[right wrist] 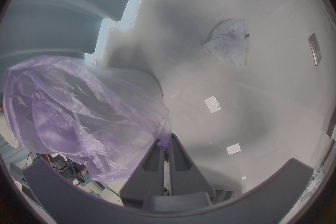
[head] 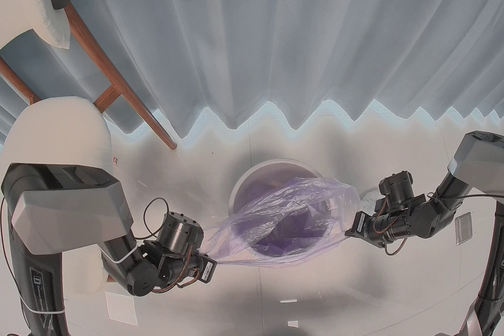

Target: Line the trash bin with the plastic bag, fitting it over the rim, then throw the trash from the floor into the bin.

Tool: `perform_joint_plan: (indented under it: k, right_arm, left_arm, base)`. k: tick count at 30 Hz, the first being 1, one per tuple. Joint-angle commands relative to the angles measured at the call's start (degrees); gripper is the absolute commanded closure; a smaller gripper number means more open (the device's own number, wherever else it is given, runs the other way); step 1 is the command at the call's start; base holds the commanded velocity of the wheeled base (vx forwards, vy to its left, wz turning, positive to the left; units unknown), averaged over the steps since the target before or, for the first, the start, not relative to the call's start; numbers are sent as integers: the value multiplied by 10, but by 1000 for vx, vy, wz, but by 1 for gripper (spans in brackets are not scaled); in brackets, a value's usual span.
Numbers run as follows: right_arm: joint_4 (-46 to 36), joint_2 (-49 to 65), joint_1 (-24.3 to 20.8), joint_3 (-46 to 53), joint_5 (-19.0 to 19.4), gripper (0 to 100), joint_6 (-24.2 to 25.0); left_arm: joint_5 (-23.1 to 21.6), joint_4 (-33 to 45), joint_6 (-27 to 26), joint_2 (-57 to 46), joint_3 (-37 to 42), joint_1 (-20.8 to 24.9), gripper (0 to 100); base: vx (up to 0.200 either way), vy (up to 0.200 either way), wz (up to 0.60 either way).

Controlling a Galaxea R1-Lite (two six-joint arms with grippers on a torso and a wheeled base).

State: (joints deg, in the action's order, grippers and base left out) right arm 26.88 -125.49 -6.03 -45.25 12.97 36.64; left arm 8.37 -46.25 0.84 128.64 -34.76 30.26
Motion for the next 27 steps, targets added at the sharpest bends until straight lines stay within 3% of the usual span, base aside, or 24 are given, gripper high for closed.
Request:
perform_joint_plan:
  k: [1,13,22,27]
  right_arm:
    - [4,-12,0,-5,-3,100,-3]
    - [5,26,-29,48,-1,100,-12]
    - [7,31,-28,84,0,100,-36]
    - [48,18,-26,102,-1,100,-46]
  left_arm:
    - [0,0,-1,15,-11,-1,100]
    - [-2,-1,-2,21,-17,28,100]
    - [-4,-10,-37,18,6,23,100]
    - [-4,-22,-39,22,9,19,100]
  base:
    - [0,0,0]
    - [0,0,0]
    - [0,0,0]
    - [0,0,0]
